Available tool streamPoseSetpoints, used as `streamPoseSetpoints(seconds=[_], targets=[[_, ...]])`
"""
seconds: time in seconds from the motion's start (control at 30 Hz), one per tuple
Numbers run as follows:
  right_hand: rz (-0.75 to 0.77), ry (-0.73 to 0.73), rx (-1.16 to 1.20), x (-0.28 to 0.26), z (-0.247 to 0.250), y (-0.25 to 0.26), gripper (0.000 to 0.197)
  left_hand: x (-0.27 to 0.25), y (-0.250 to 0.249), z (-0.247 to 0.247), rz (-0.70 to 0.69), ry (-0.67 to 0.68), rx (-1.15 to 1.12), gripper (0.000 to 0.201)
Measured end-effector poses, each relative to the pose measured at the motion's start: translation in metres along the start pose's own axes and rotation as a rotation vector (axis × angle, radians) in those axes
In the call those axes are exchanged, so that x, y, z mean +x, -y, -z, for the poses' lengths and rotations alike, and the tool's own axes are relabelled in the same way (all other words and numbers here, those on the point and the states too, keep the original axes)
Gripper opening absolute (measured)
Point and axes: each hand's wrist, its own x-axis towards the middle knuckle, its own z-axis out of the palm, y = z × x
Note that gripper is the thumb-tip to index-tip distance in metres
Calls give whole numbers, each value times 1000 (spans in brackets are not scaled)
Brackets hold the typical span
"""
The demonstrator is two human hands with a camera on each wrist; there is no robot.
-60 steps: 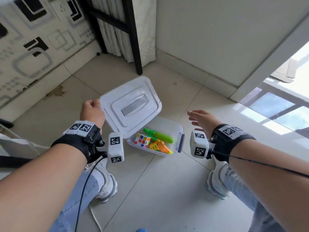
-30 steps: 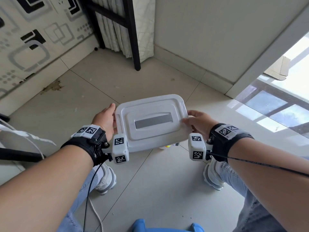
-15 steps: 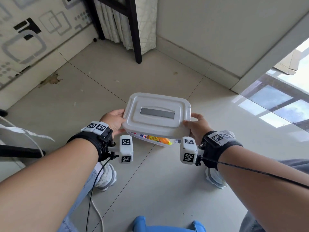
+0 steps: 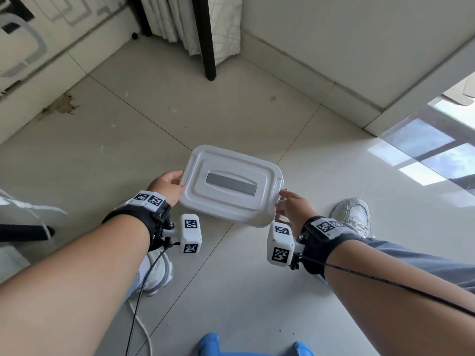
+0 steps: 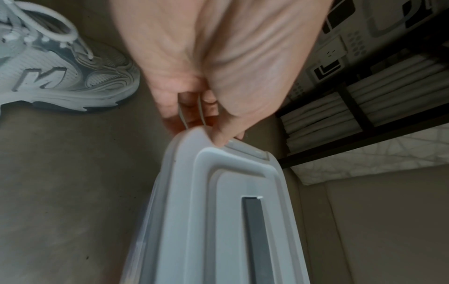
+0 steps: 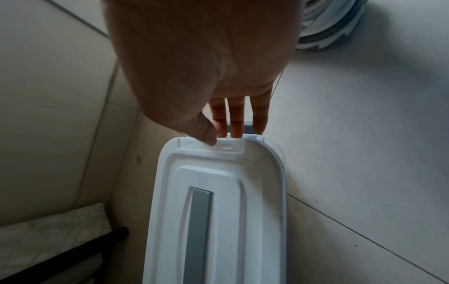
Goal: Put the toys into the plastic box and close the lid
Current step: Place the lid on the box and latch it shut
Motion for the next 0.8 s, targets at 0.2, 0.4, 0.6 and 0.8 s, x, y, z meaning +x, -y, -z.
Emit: streamPoseSetpoints(seconds=[0.2, 0.4, 0.6, 0.8], targets=[[-28, -12, -33, 13, 1, -5, 53, 20, -3, -11, -55, 12, 118, 50], [-16, -33, -60, 21, 2, -12, 43, 31, 1, -24, -55, 8, 127, 48], [-16, -26, -63, 25, 3, -18, 45, 30, 6, -30, -54, -59, 116, 39], [-1, -38, -66, 28, 3, -20, 46, 31, 9, -31, -73, -52, 107, 38]])
